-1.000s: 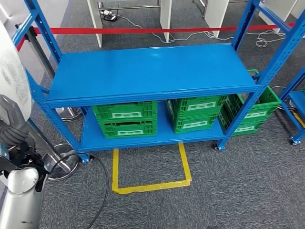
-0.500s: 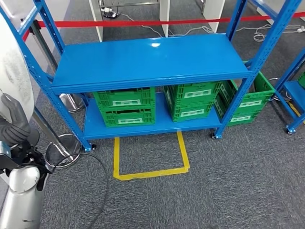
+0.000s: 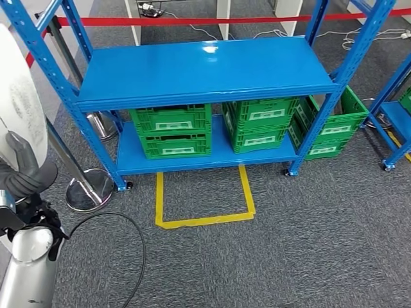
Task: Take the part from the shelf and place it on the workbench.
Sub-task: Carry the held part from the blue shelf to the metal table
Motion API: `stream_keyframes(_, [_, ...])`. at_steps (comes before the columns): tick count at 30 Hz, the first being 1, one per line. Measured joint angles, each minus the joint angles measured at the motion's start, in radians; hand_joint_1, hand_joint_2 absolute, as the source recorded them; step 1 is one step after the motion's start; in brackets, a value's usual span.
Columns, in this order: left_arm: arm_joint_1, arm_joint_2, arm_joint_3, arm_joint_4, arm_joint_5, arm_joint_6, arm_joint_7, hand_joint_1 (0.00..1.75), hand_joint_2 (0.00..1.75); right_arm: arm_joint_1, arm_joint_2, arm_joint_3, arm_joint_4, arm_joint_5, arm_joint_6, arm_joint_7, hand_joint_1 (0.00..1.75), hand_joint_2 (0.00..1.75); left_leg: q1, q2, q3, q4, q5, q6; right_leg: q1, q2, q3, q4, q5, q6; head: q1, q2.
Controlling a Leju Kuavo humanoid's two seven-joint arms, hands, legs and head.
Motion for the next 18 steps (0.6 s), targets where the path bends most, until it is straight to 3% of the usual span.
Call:
stream_keyframes(2, [0.001, 0.000, 0.000, 0.000, 0.000, 0.000, 0.000, 1.75, 1.75, 0.001, 0.000, 0.000, 0.000, -0.001, 0.000, 0.000, 0.00, 1.75, 0.004, 0.002, -0.009, -0.004, 0.012, 0.009, -0.003, 0.004, -0.041, 0.085, -0.058, 0.012, 0.003, 0.000])
stream_keyframes(4, [0.002, 0.000, 0.000, 0.002, 0.002, -0.001, 0.000, 1.75, 1.75, 0.003, 0.000, -0.001, 0.000, -0.006, 0.001, 0.001, 0.00, 1.75, 0.003, 0.004, -0.024, 0.000, 0.019, 0.012, -0.007, 0.005, -0.099, 0.227, -0.128, 0.021, 0.005, 0.000])
stream_keyframes(5, [0.003, 0.000, 0.000, 0.003, 0.003, -0.002, 0.000, 1.75, 1.75, 0.004, 0.000, -0.002, 0.000, -0.012, 0.003, 0.002, 0.00, 1.75, 0.003, 0.006, -0.030, 0.002, 0.022, 0.013, -0.008, 0.004, -0.116, 0.274, -0.144, 0.024, 0.005, 0.000])
stream_keyframes(6, [0.004, 0.000, 0.000, 0.003, 0.004, -0.003, 0.000, 1.75, 1.75, 0.005, 0.000, -0.003, 0.000, -0.018, 0.005, 0.003, 0.00, 1.75, 0.003, 0.009, -0.036, 0.005, 0.024, 0.012, -0.009, 0.004, -0.114, 0.283, -0.140, 0.026, 0.006, 0.000])
stream_keyframes(7, [0.006, 0.000, 0.000, 0.004, 0.004, -0.004, 0.000, 1.75, 1.75, 0.005, 0.000, -0.005, 0.000, -0.025, 0.007, 0.004, 0.00, 1.75, 0.003, 0.013, -0.039, 0.008, 0.025, 0.011, -0.011, 0.002, -0.089, 0.247, -0.118, 0.027, 0.006, 0.000])
stream_keyframes(9, [0.007, 0.000, 0.000, 0.004, 0.004, -0.006, 0.000, 1.75, 1.75, 0.002, 0.000, -0.009, -0.001, -0.033, 0.009, 0.004, 0.00, 1.75, 0.002, 0.022, -0.042, 0.015, 0.023, 0.007, -0.010, -0.021, -0.006, 0.109, -0.063, 0.025, 0.006, 0.000])
stream_keyframes(11, [0.007, 0.002, 0.001, 0.004, 0.003, -0.010, 0.000, 1.75, 1.75, -0.003, -0.001, -0.011, -0.002, -0.035, 0.010, 0.004, 0.00, 1.75, -0.004, 0.034, -0.048, 0.027, 0.020, -0.002, -0.007, -0.044, 0.046, 0.014, -0.041, 0.014, 0.006, 0.000])
stream_keyframes(12, [0.007, 0.002, 0.001, 0.004, 0.004, -0.013, 0.000, 1.75, 1.75, -0.004, -0.001, -0.012, -0.002, -0.035, 0.010, 0.005, 0.00, 1.75, -0.006, 0.041, -0.050, 0.030, 0.020, -0.007, -0.004, -0.047, 0.051, 0.001, -0.043, 0.008, 0.006, 0.000])
stream_keyframes(15, [0.010, 0.003, 0.000, 0.004, 0.003, -0.022, 0.000, 1.75, 1.75, -0.002, -0.001, -0.013, -0.002, -0.035, 0.010, 0.008, 0.00, 1.75, -0.006, 0.052, -0.057, 0.043, 0.009, -0.020, -0.007, -0.021, 0.044, -0.001, -0.033, -0.013, 0.005, 0.000])
stream_keyframes(16, [0.010, 0.004, 0.000, 0.004, 0.003, -0.023, 0.000, 1.75, 1.75, -0.001, -0.001, -0.014, -0.002, -0.035, 0.010, 0.011, 0.00, 1.75, -0.004, 0.043, -0.067, 0.067, -0.011, -0.026, -0.009, -0.013, 0.043, -0.003, -0.028, -0.020, 0.003, 0.000])
stream_keyframes(18, [0.012, 0.006, 0.001, 0.004, 0.003, -0.024, 0.000, 1.75, 1.75, 0.000, 0.000, -0.014, -0.002, -0.034, 0.011, 0.016, 0.00, 1.75, 0.000, 0.016, -0.112, 0.179, -0.078, -0.034, -0.010, 0.003, 0.039, -0.004, -0.023, -0.029, -0.001, 0.000])
